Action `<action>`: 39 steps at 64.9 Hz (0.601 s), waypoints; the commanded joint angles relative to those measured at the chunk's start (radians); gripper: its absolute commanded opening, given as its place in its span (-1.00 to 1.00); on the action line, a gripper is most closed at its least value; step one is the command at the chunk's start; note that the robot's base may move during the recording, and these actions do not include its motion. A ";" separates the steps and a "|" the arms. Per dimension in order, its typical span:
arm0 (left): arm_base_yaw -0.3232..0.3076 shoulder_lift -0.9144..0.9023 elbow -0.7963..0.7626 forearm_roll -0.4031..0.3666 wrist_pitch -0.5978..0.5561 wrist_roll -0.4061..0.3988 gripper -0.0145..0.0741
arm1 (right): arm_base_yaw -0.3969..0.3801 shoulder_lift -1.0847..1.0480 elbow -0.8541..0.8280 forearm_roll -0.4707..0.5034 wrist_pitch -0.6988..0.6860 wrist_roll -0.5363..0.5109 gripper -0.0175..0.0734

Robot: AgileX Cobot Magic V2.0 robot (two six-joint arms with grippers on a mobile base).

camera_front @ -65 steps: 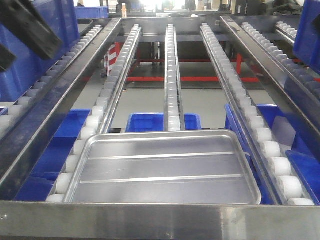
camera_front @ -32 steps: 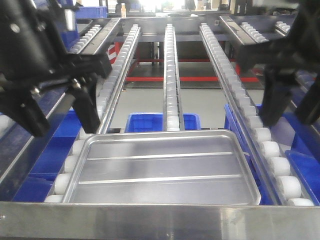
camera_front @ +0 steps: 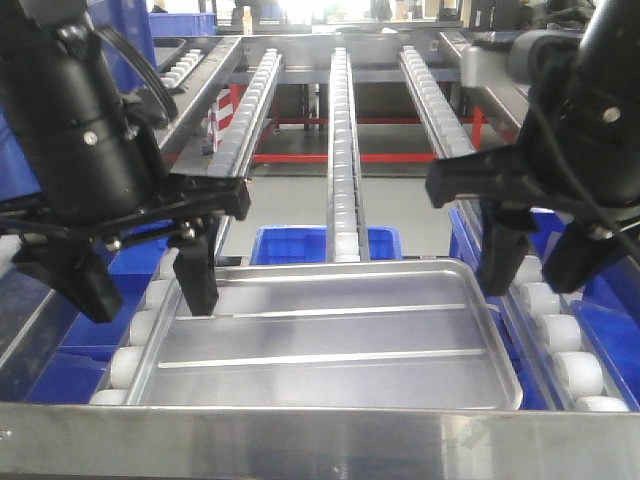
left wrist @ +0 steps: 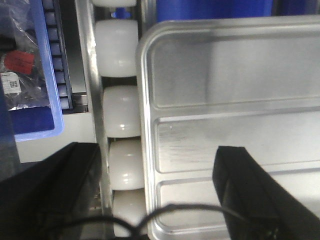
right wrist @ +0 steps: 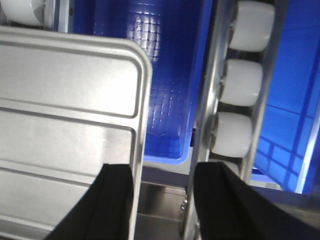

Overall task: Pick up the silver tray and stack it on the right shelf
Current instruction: 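Lower both grippers onto the near and far rims of the silver tray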

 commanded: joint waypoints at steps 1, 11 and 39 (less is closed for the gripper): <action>-0.004 -0.022 -0.034 -0.001 -0.035 -0.016 0.17 | 0.002 -0.012 -0.034 0.009 -0.064 -0.002 0.27; -0.004 -0.010 -0.034 -0.005 -0.059 -0.016 0.17 | 0.002 0.024 -0.034 0.009 -0.072 -0.002 0.27; -0.004 0.003 -0.034 -0.007 -0.091 -0.016 0.17 | 0.002 0.053 -0.034 0.009 -0.088 -0.002 0.27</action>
